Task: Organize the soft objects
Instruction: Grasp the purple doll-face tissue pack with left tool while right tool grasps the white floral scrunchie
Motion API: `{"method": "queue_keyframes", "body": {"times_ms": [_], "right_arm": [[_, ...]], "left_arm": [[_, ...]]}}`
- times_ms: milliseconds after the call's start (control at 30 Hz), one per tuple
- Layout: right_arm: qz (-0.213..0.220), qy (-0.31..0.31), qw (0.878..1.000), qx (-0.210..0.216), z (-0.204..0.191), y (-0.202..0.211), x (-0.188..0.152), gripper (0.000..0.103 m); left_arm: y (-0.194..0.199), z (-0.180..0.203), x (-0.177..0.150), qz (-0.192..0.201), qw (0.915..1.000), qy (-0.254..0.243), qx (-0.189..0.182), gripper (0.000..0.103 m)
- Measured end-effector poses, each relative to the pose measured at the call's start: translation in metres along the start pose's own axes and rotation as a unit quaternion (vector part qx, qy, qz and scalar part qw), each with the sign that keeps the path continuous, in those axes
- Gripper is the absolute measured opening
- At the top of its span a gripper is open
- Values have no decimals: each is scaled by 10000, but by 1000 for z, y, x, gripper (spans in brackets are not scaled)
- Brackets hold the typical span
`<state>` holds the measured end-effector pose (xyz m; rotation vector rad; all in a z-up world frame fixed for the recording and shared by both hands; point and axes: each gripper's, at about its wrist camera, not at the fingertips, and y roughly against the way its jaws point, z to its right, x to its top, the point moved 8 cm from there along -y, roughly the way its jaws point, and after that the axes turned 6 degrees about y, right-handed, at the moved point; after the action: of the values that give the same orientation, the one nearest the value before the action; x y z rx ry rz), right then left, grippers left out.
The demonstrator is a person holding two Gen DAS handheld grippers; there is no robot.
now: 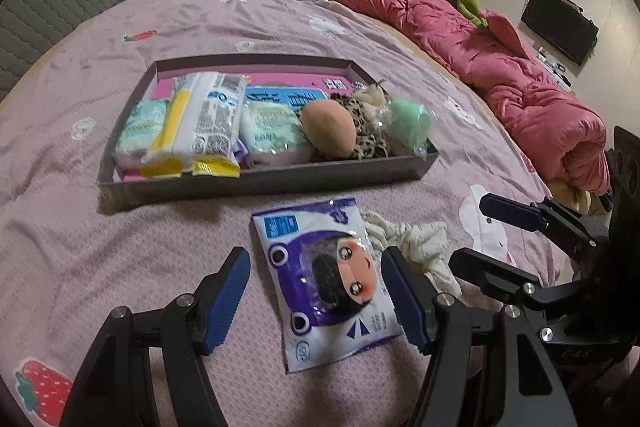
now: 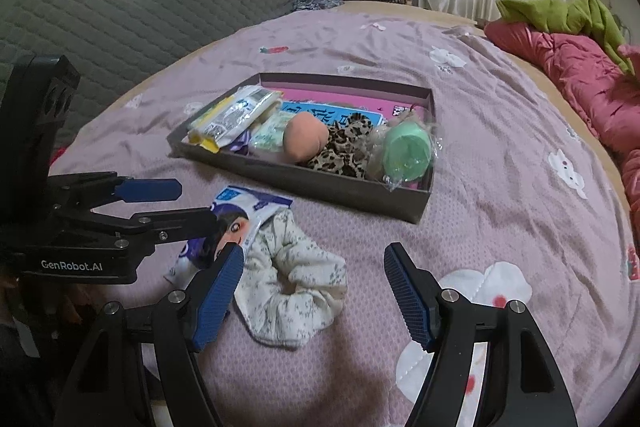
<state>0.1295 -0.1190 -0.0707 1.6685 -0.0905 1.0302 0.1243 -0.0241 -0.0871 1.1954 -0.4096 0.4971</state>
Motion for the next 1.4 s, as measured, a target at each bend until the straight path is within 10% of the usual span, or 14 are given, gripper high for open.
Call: {"method": "queue_keyframes", "body": {"times_ms": [1400], "right_arm": [[-745,1222,9897,-49,-30,-71,-23,74]], "left_arm": [[-43,-25,-19,-651,9962,338,477,73]]}}
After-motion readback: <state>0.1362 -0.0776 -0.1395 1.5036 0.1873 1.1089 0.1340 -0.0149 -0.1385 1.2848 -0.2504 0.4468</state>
